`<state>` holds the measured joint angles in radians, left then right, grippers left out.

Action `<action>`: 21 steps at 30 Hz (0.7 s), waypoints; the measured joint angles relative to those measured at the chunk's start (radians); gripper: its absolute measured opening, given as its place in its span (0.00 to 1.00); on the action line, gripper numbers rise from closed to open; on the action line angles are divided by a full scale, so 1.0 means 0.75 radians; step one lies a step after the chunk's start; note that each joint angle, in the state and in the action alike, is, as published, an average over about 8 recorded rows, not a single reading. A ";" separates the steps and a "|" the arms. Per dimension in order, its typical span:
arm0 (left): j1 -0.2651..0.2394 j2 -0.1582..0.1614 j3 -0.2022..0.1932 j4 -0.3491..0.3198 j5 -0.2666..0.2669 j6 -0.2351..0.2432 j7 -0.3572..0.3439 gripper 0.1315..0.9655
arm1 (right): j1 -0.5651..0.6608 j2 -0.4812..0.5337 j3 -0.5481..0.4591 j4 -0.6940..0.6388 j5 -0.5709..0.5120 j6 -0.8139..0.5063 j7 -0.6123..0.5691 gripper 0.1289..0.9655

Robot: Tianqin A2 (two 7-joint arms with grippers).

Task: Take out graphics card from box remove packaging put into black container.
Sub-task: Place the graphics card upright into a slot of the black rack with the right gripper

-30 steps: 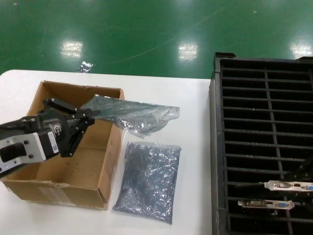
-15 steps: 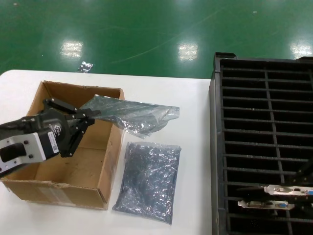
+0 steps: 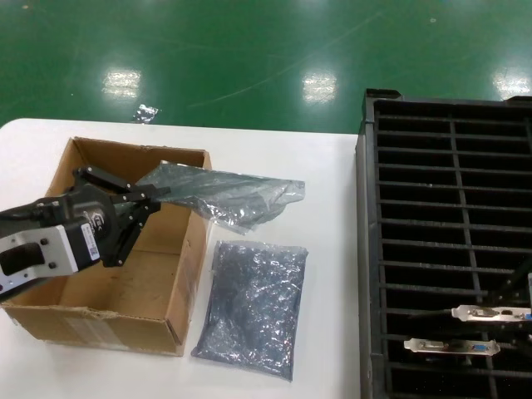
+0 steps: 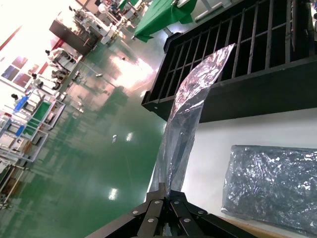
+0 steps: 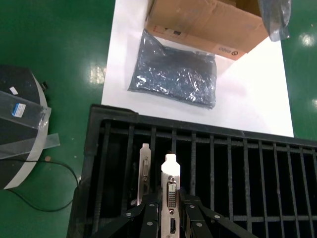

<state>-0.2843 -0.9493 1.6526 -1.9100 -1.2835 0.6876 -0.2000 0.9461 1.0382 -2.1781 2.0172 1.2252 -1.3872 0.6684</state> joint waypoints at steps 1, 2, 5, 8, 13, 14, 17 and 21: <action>0.000 0.000 0.000 0.000 0.000 0.000 0.000 0.01 | 0.002 -0.002 -0.002 -0.002 -0.005 -0.002 -0.001 0.07; 0.000 0.000 0.000 0.000 0.000 0.000 0.000 0.01 | 0.004 -0.003 -0.004 -0.004 -0.009 -0.004 -0.002 0.07; 0.000 0.000 0.000 0.000 0.000 0.000 0.000 0.01 | 0.009 -0.009 -0.011 -0.004 -0.020 -0.009 -0.004 0.07; 0.000 0.000 0.000 0.000 0.000 0.000 0.000 0.01 | 0.014 -0.021 -0.020 0.001 -0.031 -0.016 -0.004 0.07; 0.000 0.000 0.000 0.000 0.000 0.000 0.000 0.01 | 0.023 -0.050 -0.041 0.014 -0.053 -0.026 0.004 0.07; 0.000 0.000 0.000 0.000 0.000 0.000 0.000 0.01 | 0.024 -0.057 -0.045 0.016 -0.059 -0.027 0.006 0.07; 0.000 0.000 0.000 0.000 0.000 0.000 0.000 0.01 | 0.029 -0.077 -0.060 0.020 -0.079 -0.031 0.010 0.07; 0.000 0.000 0.000 0.000 0.000 0.000 0.000 0.01 | 0.033 -0.097 -0.078 0.018 -0.109 -0.034 0.010 0.07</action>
<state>-0.2843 -0.9493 1.6525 -1.9100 -1.2835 0.6876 -0.2000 0.9712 0.9654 -2.2365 2.0306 1.1434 -1.4124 0.6755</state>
